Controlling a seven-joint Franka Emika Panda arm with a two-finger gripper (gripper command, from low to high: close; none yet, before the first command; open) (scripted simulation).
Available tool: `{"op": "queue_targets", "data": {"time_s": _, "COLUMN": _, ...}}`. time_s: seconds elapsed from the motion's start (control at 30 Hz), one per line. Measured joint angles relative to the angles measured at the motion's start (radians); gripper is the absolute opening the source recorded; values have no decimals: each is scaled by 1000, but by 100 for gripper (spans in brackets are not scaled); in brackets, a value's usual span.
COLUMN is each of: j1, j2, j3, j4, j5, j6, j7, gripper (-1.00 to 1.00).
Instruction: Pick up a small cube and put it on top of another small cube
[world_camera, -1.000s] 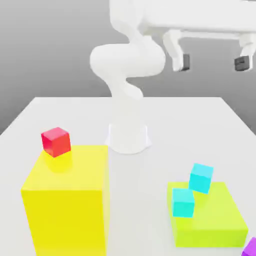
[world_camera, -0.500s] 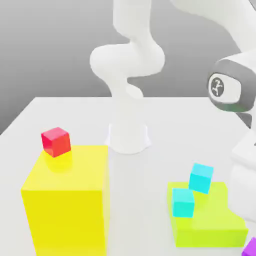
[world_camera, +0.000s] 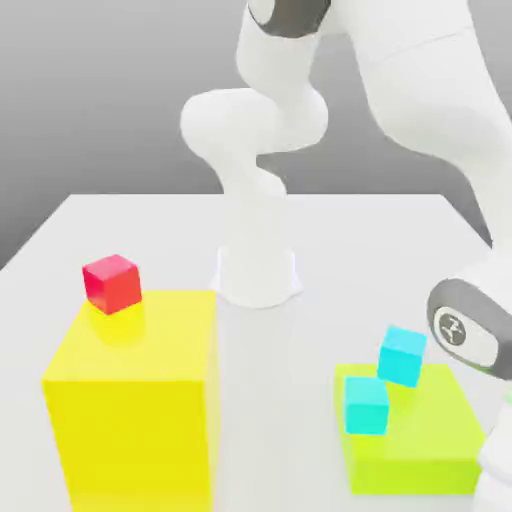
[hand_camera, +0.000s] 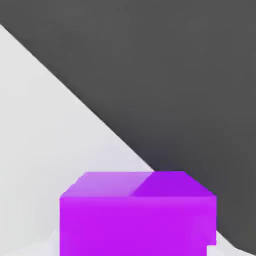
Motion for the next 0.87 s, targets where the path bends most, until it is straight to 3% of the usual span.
{"op": "queue_targets", "data": {"time_s": 0.37, "j1": -52, "j2": -398, "j3": -31, "j4": -278, "j5": 165, "j6": -107, "j7": 240, "gripper": -100}}
{"op": "queue_targets", "data": {"time_s": 0.63, "j1": -113, "j2": -684, "j3": -56, "j4": -517, "j5": 197, "j6": -152, "j7": 541, "gripper": -100}}
{"op": "queue_targets", "data": {"time_s": 0.77, "j1": -122, "j2": -604, "j3": -57, "j4": -564, "j5": 175, "j6": -26, "j7": 593, "gripper": -100}}
{"op": "queue_targets", "data": {"time_s": 0.8, "j1": -120, "j2": -574, "j3": -61, "j4": -571, "j5": 170, "j6": 11, "j7": 599, "gripper": 100}}
{"op": "queue_targets", "data": {"time_s": 0.87, "j1": -136, "j2": -574, "j3": -61, "j4": -571, "j5": 170, "j6": 11, "j7": 598, "gripper": 100}}
